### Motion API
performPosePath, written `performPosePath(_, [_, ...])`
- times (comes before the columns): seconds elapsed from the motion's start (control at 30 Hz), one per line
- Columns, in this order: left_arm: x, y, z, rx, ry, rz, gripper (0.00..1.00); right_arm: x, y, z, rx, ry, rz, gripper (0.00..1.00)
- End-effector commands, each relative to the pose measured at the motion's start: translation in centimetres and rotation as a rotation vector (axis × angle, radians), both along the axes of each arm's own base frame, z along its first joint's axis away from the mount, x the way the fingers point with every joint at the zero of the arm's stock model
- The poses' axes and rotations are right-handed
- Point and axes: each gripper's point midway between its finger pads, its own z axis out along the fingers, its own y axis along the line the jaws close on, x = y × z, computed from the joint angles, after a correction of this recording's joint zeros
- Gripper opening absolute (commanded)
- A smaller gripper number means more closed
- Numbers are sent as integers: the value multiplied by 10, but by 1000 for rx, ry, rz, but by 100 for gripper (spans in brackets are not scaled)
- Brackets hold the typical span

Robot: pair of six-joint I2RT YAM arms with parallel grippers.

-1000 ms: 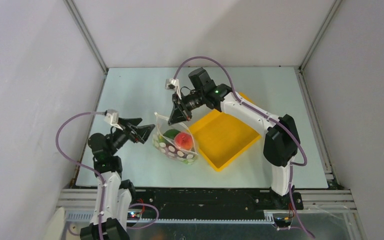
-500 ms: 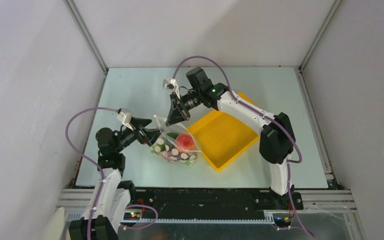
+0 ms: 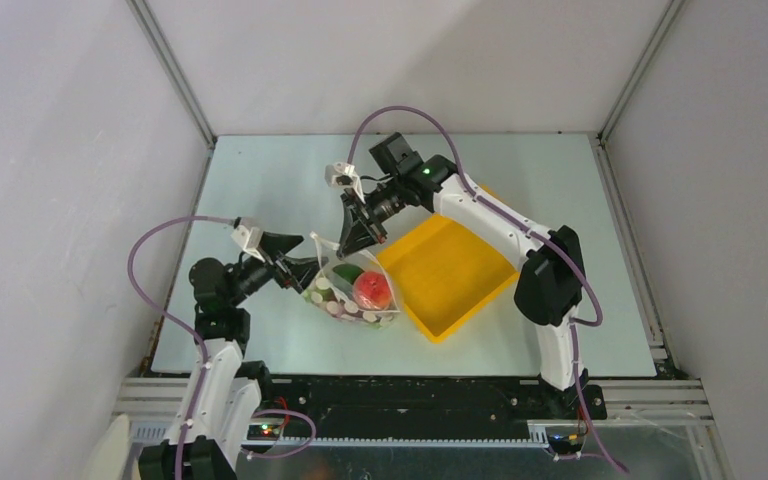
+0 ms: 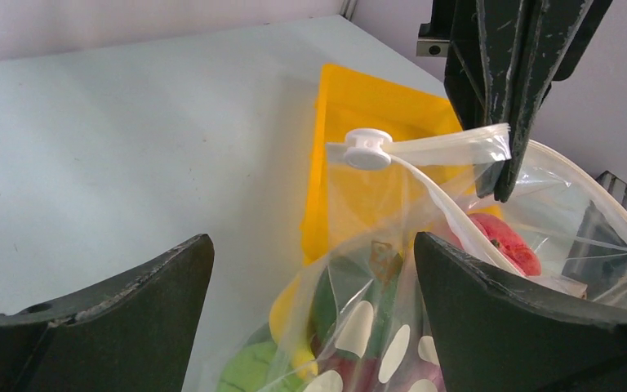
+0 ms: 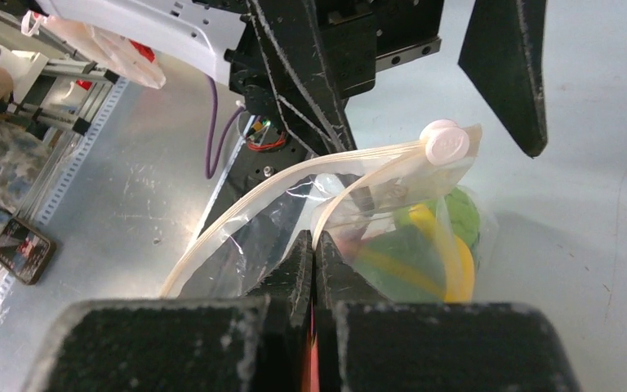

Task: Place the food in the zip-top bag and seal the zipper
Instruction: Adjust the zipper food storage bag at the center of the board.

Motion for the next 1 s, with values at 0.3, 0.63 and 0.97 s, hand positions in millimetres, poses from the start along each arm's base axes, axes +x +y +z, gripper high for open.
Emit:
performPosePath(0.3, [-25,-33,19,-41,-81,-170,100,-17,1,13,39,-29,78,0])
performPosePath(0.63, [-30,-33,23,-52,-99,-164,56,-13,1,15,33,-35,53,0])
performPosePath(0.97, [-48,-44,25,-88,-114,-208,51,-8,-11,29,80,-30,33,0])
